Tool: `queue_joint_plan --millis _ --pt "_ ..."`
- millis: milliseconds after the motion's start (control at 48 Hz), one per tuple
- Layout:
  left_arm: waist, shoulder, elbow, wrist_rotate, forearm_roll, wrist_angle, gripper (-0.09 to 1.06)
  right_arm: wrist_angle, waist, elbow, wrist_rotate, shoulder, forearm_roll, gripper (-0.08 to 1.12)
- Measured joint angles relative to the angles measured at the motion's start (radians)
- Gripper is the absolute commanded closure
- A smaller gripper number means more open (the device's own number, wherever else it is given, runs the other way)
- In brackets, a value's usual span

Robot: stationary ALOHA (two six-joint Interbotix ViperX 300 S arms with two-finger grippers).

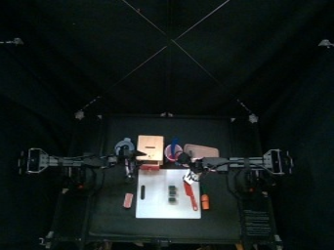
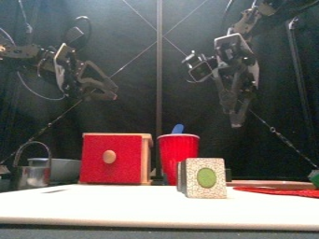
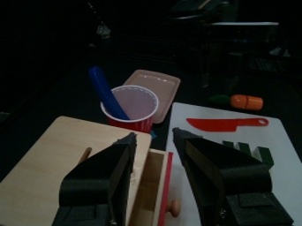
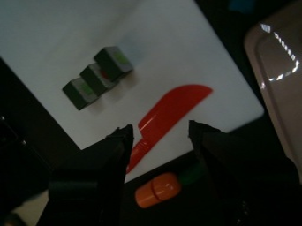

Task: Place sushi on board then cut the sushi with the knife then place the pieces on the plate
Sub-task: Place the 4 sushi pieces on the plate

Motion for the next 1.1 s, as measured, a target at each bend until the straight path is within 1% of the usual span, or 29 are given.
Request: queue_joint_plan --millis 83,188,250,271,333,417,604,771,938,1104 --pt "0.002 0.006 0.002 -0.002 0.0 0.0 0.19 -0.011 0.009 -0.031 -0.1 0.046 0.005 0.18" --pt "0.006 0.014 0.0 -0.003 -0.008 0.002 0.19 -0.006 0.015 -0.075 -0.212 0.123 0.005 0.18" --pt "0.009 0.02 0.002 -0.003 -0.026 0.002 0.19 -0.003 0.02 -0.109 -0.273 0.176 0.003 0.18" --pt "0.009 0.02 0.0 -0.002 -0.038 0.0 0.19 -0.003 0.021 -0.121 -0.291 0.195 0.003 0.18" --pt "0.012 0.025 0.0 0.0 -0.06 0.002 0.19 -0.002 0.025 -0.167 -0.345 0.242 0.002 0.18" --pt "0.012 0.029 0.0 0.0 -0.075 0.0 0.19 0.0 0.031 -0.218 -0.394 0.291 0.002 0.18" --pt "0.017 0.031 0.0 0.0 -0.077 0.0 0.19 0.003 0.038 -0.267 -0.433 0.341 0.002 0.18" --pt "0.02 0.031 0.0 0.002 -0.078 0.0 0.19 0.003 0.058 -0.275 -0.431 0.359 -0.034 0.18" --pt "0.04 0.031 0.0 0.002 -0.078 0.0 0.19 0.002 0.074 -0.282 -0.43 0.376 -0.04 0.18" --pt "0.048 0.031 0.0 0.0 -0.08 0.0 0.19 0.0 0.087 -0.284 -0.43 0.399 -0.04 0.18"
